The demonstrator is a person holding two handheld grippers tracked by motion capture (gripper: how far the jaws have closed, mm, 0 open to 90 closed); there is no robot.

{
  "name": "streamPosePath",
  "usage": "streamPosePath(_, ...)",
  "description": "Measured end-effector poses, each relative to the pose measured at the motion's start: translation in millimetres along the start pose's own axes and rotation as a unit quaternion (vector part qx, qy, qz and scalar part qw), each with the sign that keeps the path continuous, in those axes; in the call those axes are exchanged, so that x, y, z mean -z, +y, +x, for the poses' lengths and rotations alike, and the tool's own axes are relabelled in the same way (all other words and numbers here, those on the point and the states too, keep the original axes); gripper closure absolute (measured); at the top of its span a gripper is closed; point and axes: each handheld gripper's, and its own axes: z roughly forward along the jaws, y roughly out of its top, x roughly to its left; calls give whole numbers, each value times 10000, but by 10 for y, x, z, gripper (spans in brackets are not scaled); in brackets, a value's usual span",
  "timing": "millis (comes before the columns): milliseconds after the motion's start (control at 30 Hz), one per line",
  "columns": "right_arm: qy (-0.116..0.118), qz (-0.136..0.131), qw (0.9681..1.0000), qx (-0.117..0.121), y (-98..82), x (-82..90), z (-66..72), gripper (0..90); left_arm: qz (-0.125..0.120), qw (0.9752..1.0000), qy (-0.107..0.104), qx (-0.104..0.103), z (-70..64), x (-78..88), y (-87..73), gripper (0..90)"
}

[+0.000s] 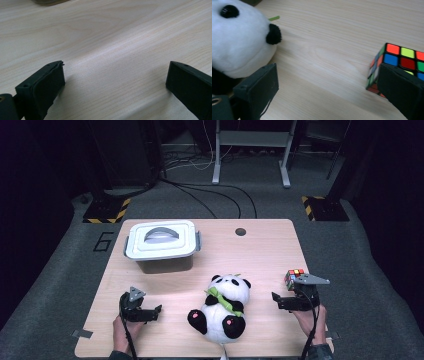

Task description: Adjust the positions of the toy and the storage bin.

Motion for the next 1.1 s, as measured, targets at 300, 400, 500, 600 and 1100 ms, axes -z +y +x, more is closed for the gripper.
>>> streamPosePath(300,374,93,9989,260,83,-46,230,1,1,10000,-13,-18,2,0,1,18)
streamPosePath(400,476,116,9983,326,113,-57,291,0,2,10000,-14,-20,2,0,1,18)
streamPosePath(500,542,133,9976,408,145,-63,348,0,2,10000,-15,-18,2,0,1,18)
streamPosePath(600,640,106,9969,446,180,-60,405,0,3,10000,-14,-21,2,0,1,18)
streamPosePath(1100,1275,55,9875,926,409,-63,808,0,-2,10000,-17,-24,2,1,0,20)
